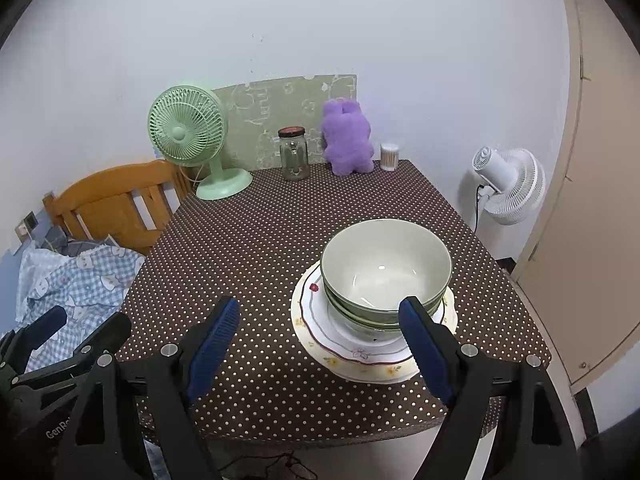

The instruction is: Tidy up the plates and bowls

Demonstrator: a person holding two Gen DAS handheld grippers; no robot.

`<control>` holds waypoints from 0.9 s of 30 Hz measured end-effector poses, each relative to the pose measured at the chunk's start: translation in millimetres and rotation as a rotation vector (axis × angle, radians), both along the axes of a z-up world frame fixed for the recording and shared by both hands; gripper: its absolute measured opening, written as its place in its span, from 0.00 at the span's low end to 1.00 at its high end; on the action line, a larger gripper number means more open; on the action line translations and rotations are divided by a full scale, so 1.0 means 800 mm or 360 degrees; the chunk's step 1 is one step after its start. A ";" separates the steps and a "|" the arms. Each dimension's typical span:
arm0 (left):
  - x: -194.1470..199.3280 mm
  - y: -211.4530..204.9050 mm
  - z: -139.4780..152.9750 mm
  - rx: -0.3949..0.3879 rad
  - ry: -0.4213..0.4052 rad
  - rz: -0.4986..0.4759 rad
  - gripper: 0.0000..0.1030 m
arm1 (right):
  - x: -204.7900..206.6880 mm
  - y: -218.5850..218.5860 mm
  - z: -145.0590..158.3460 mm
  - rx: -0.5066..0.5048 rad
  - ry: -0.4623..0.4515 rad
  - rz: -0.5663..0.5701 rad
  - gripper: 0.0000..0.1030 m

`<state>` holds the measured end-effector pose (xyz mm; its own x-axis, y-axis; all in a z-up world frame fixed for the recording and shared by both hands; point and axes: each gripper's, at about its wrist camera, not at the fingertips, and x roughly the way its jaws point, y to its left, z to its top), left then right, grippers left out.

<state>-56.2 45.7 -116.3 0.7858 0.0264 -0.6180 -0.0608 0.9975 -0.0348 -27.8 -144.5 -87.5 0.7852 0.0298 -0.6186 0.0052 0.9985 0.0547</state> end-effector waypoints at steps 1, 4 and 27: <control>0.000 0.000 0.001 0.0002 -0.0003 0.0001 0.93 | 0.000 0.000 0.000 0.0001 -0.0001 0.0000 0.82; -0.001 -0.001 0.002 0.0008 -0.0012 0.0004 0.93 | 0.001 0.000 0.000 0.0002 -0.0002 -0.0001 0.82; 0.007 0.002 -0.002 0.0029 -0.0005 -0.0020 0.94 | 0.017 0.006 -0.005 0.0004 0.0045 0.0000 0.82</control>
